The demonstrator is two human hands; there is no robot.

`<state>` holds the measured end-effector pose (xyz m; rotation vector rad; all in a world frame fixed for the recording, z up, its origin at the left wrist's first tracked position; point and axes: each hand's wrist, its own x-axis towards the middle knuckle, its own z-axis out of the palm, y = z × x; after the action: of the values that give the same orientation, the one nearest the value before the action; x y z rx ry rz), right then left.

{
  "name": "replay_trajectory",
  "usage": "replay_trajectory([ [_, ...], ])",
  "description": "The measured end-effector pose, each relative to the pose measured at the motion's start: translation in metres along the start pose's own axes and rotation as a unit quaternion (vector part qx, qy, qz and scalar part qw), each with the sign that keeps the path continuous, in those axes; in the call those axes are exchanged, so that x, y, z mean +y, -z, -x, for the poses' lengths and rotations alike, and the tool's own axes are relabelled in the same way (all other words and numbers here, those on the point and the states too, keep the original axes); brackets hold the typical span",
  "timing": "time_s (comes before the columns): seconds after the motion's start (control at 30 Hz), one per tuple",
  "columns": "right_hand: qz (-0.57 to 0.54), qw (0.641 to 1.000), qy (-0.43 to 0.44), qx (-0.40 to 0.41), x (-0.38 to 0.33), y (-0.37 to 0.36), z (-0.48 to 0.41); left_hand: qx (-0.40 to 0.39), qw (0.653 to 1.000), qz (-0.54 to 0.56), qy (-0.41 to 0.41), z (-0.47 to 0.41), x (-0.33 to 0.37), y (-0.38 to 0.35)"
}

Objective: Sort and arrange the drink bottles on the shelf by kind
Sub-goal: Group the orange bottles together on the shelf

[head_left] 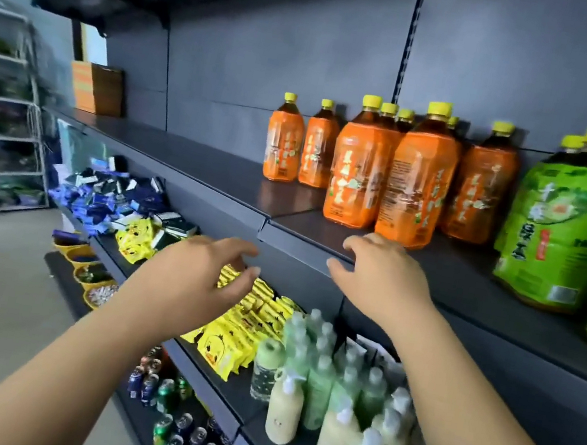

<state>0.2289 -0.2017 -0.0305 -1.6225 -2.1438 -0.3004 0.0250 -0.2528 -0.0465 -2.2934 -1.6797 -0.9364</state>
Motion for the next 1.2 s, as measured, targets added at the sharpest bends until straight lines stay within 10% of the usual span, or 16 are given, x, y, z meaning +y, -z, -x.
replay_trajectory([
  [0.5,-0.025,0.991,-0.04,-0.124,-0.061,-0.107,-0.167,0.025,0.996,0.078,0.039,-0.149,-0.156,-0.083],
  [1.07,0.047,0.928,-0.255,-0.266,-0.108,-0.139,-0.304,-0.063,0.973,0.118,-0.187,-0.303,-0.313,-0.14],
  [1.2,-0.015,0.922,-0.338,-0.189,-0.084,-0.14,-0.356,-0.026,0.967,0.095,-0.236,-0.297,-0.318,-0.143],
])
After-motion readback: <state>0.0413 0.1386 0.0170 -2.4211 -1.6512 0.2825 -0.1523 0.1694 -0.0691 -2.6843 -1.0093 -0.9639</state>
